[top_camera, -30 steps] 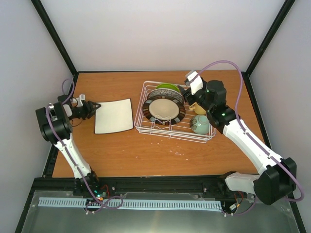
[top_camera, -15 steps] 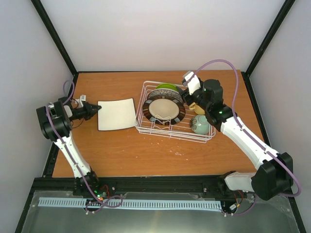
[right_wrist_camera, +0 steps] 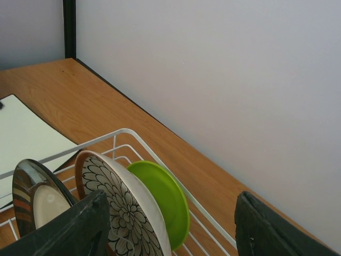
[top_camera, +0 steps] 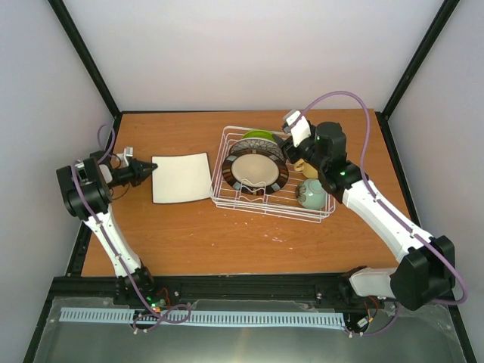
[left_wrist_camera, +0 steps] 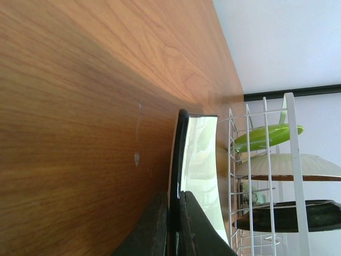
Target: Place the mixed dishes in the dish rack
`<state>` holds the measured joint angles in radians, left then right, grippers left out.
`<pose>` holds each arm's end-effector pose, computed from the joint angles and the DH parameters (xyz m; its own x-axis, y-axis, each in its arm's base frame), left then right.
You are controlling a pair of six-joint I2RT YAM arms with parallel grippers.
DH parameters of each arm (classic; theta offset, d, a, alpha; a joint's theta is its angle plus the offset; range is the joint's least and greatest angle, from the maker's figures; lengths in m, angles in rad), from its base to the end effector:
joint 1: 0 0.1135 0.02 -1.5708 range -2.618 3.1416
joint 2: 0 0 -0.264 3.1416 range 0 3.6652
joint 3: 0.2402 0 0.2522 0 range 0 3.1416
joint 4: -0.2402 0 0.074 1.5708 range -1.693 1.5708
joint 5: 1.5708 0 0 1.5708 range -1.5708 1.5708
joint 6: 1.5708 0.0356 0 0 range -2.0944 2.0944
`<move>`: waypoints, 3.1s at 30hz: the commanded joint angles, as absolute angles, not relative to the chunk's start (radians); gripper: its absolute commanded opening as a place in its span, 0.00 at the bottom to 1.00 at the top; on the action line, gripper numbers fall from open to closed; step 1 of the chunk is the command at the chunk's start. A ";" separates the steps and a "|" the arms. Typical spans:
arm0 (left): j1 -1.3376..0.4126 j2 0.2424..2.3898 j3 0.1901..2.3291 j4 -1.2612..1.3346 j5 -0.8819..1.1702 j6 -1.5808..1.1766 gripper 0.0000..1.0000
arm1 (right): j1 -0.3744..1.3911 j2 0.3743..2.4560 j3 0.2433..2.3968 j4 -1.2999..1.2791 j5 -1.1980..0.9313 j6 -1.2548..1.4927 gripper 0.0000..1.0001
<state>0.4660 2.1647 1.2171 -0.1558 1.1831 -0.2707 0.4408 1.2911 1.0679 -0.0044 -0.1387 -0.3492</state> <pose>0.3711 0.1498 0.0903 -0.8227 -0.5269 -0.2132 -0.0179 0.3988 -0.9169 0.2744 0.1349 0.3469 -0.0055 -0.3773 -0.9261 -0.5813 0.7547 -0.3040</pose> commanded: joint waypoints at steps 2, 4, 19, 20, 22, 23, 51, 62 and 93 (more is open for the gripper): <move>0.514 2.116 1.213 -0.029 1.329 -0.363 0.01 | 0.436 1.299 1.107 0.002 -0.165 -0.331 0.64; 0.525 2.092 1.203 0.009 1.358 -0.396 0.01 | 0.436 1.301 1.111 0.002 -0.175 -0.323 0.63; 0.530 1.845 1.229 0.135 1.472 -0.570 0.01 | 0.436 1.383 1.191 -0.029 -0.435 -0.176 0.63; 0.530 1.822 1.240 0.134 1.475 -0.576 0.01 | 0.436 1.397 1.201 -0.029 -0.471 -0.159 0.63; 0.530 1.782 1.267 0.133 1.478 -0.594 0.01 | 0.436 1.432 1.225 -0.030 -0.552 -0.123 0.64; 0.530 1.767 1.283 0.131 1.480 -0.602 0.01 | 0.436 1.452 1.241 -0.033 -0.590 -0.107 0.64; 0.498 1.469 1.291 0.207 1.526 -0.760 0.01 | 0.560 2.142 1.914 0.018 -1.402 0.396 0.64; 0.472 1.378 1.178 0.182 1.520 -0.733 0.01 | 0.612 2.224 1.955 0.330 -1.377 0.692 0.50; 0.448 1.442 1.282 -0.136 1.298 -0.463 0.29 | 0.613 2.078 1.900 0.342 -1.221 0.570 0.03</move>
<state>0.4496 1.4303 1.2175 -0.0452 1.3769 -0.5568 0.6018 2.2574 1.8442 0.5644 -1.2716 0.9443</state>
